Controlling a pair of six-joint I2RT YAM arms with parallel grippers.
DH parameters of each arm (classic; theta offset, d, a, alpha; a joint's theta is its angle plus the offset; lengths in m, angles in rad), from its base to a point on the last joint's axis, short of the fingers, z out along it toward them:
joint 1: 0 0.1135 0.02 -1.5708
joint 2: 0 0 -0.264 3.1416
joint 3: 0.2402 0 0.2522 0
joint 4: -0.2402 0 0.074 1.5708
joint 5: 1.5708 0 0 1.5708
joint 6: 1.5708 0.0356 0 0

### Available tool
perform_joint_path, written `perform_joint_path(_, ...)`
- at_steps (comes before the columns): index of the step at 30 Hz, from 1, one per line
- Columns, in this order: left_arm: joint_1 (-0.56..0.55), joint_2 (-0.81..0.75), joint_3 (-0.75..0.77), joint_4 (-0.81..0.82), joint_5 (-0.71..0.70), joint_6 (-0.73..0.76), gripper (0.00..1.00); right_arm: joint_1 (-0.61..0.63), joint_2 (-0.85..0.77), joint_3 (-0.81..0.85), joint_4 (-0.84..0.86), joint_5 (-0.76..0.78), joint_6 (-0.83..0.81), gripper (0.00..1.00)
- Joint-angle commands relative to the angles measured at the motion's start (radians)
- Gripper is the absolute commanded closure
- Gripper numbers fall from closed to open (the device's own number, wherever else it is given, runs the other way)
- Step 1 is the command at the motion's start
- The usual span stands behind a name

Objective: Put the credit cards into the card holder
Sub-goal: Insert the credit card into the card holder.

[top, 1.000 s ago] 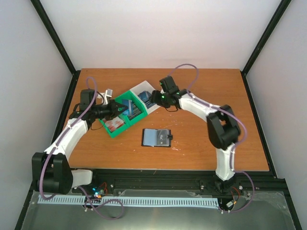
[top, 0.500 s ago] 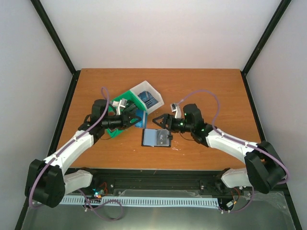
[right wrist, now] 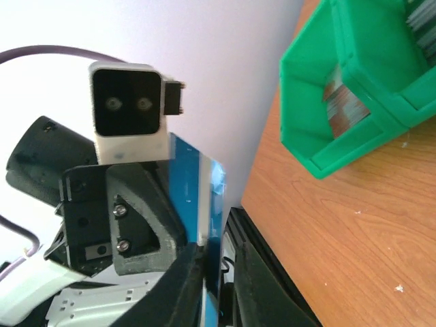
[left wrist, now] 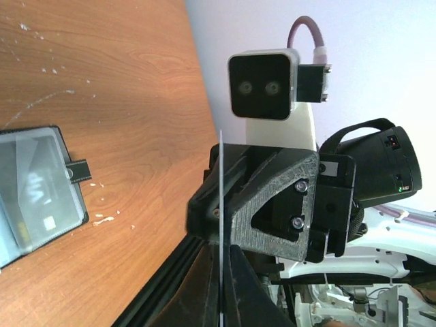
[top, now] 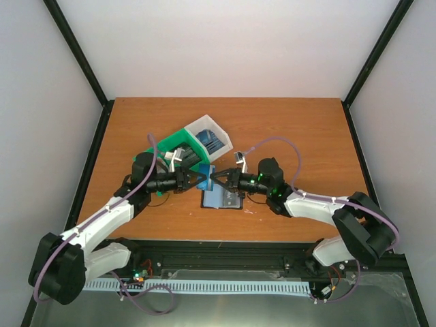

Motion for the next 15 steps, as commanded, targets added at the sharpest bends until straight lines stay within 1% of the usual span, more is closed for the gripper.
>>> perform_joint_path(1, -0.009, -0.031, -0.030, 0.080, 0.019, -0.047, 0.99, 0.013, 0.007, -0.027, 0.183, -0.010, 0.052, 0.88)
perform_joint_path(3, -0.009, -0.028, -0.044, 0.101, 0.031, -0.063, 0.99, 0.017, 0.023, -0.029, 0.227, -0.029, 0.066, 0.93)
perform_joint_path(5, -0.008, -0.025, -0.050, 0.114, 0.040, -0.070, 0.99, 0.019, 0.041, -0.034, 0.280, -0.044, 0.086, 0.95)
perform_joint_path(6, -0.008, -0.025, -0.051, 0.116, 0.045, -0.071, 0.98, 0.019, 0.054, -0.036, 0.310, -0.053, 0.096, 0.92)
perform_joint_path(9, -0.008, -0.029, -0.050, 0.121, 0.050, -0.074, 0.97, 0.022, 0.093, -0.041, 0.382, -0.070, 0.125, 0.82)
perform_joint_path(11, -0.009, -0.029, -0.047, 0.122, 0.052, -0.074, 0.97, 0.024, 0.116, -0.044, 0.421, -0.074, 0.142, 0.81)
perform_joint_path(13, -0.007, -0.028, -0.046, 0.119, 0.052, -0.071, 0.97, 0.025, 0.136, -0.048, 0.463, -0.077, 0.159, 0.86)
perform_joint_path(15, -0.008, -0.026, -0.046, 0.102, 0.049, -0.063, 0.97, 0.025, 0.146, -0.051, 0.477, -0.074, 0.167, 0.95)
